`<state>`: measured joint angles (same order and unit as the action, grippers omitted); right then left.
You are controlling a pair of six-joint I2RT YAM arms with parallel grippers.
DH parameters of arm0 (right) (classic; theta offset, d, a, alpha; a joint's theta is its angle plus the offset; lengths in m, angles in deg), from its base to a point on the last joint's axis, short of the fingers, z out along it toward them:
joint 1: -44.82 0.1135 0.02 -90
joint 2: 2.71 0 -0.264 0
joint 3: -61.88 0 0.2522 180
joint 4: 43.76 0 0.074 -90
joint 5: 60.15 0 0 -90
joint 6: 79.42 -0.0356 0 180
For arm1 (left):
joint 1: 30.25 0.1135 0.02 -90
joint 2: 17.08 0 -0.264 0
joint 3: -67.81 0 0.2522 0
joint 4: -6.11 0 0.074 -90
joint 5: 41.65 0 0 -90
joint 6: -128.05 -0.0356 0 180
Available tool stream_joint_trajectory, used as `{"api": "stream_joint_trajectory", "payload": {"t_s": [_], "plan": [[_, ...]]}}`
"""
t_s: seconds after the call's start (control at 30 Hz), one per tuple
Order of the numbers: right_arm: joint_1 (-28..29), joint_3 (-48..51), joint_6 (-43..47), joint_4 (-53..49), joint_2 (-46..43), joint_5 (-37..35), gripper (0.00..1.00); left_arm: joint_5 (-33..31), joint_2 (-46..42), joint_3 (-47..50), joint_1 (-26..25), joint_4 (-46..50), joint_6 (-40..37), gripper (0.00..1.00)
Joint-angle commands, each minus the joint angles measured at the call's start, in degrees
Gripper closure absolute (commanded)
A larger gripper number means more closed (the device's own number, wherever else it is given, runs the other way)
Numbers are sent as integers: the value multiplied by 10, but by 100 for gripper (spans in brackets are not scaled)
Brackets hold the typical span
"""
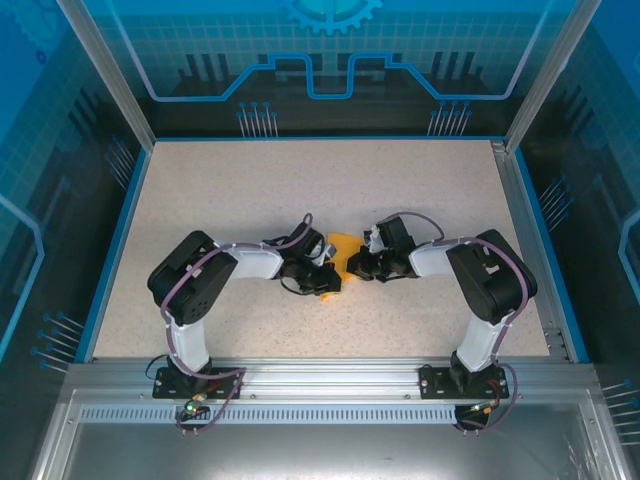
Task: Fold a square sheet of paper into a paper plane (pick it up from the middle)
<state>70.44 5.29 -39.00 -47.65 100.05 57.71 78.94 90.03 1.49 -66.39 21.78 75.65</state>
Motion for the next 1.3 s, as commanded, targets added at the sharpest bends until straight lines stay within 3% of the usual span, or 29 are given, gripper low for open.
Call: {"api": "stream_joint_trajectory", "payload": {"t_s": [0.0,0.63,0.83,1.1,1.27], "plan": [[8,7,14,-50,13,-34,94,-4,9,30,5,3,3,89],[2,4,27,-74,12,-43,94,-26,-71,127,12,52,-14,90],[2,3,27,-75,11,-44,94,-51,-111,122,13,96,-34,90],[2,6,19,-66,11,-45,94,-59,-189,103,16,71,-28,87],[2,6,12,-61,8,-47,94,-50,-152,52,16,45,-21,87]]}}
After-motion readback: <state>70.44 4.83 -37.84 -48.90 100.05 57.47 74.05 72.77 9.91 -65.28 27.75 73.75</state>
